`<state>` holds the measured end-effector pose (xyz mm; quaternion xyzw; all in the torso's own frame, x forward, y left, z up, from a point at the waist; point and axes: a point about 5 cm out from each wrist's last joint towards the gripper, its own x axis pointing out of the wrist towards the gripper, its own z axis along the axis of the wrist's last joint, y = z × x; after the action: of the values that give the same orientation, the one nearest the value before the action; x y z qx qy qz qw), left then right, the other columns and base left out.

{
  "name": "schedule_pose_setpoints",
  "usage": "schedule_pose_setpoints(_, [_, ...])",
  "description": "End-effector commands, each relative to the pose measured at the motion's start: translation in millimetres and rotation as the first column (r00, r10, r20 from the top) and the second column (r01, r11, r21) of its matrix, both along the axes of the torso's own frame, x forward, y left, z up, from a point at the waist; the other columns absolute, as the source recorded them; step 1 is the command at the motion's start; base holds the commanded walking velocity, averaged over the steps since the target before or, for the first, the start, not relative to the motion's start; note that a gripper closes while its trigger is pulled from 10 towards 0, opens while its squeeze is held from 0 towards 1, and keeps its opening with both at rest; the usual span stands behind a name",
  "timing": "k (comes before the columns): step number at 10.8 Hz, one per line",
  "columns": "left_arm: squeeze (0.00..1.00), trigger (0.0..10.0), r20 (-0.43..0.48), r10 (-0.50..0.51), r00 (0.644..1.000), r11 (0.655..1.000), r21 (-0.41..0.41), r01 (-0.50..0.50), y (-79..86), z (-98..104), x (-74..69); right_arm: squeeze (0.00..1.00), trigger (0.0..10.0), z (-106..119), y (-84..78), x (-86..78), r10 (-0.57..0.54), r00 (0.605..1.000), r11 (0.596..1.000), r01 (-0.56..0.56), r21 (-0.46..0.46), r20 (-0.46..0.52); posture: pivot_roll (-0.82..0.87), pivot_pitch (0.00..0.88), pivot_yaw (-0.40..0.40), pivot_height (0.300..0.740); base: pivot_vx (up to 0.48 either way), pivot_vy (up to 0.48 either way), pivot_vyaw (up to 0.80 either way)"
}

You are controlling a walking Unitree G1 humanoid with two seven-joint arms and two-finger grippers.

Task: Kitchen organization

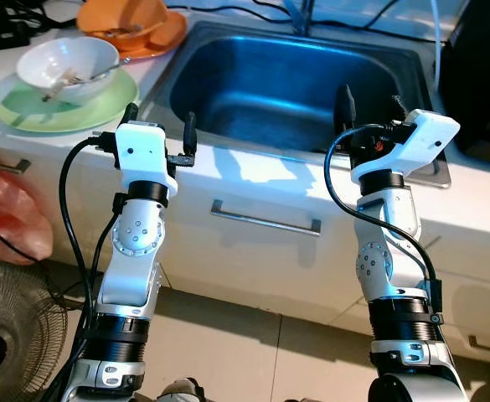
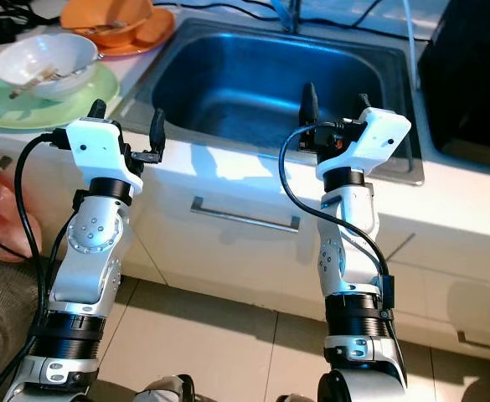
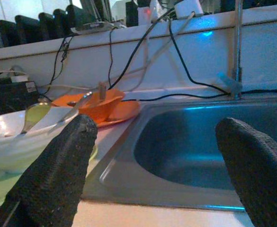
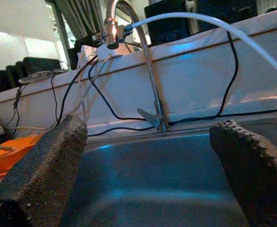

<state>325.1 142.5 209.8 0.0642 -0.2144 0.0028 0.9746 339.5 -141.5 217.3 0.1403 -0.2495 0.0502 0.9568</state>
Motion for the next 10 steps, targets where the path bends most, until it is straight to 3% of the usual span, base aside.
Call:
schedule_pose_setpoints(1, [0.0,10.0,0.019,-0.016,1.0,1.0,0.017,0.015,-2.8,5.9,-0.7,0.0,10.0,-3.2,0.5,0.0,0.005,1.0,1.0,-0.005,-0.002,-0.019,0.04,0.142,-0.003,0.74,0.439,0.0,0.0])
schedule_pose_setpoints(9, [0.0,10.0,0.014,-0.024,1.0,0.999,0.025,0.024,-3.8,5.3,-0.5,0.0,10.0,-8.4,2.3,0.7,0.014,0.999,1.0,-0.014,-0.017,-0.045,0.04,0.144,0.001,0.74,0.439,0.0,0.0])
schedule_pose_setpoints(10, [0.0,10.0,0.014,-0.029,0.999,0.999,0.026,0.028,-4.8,5.2,-0.6,0.0,10.0,-8.9,2.5,0.5,0.015,0.999,1.0,-0.016,-0.022,-0.046,0.04,0.144,0.002,0.74,0.439,0.0,0.8])
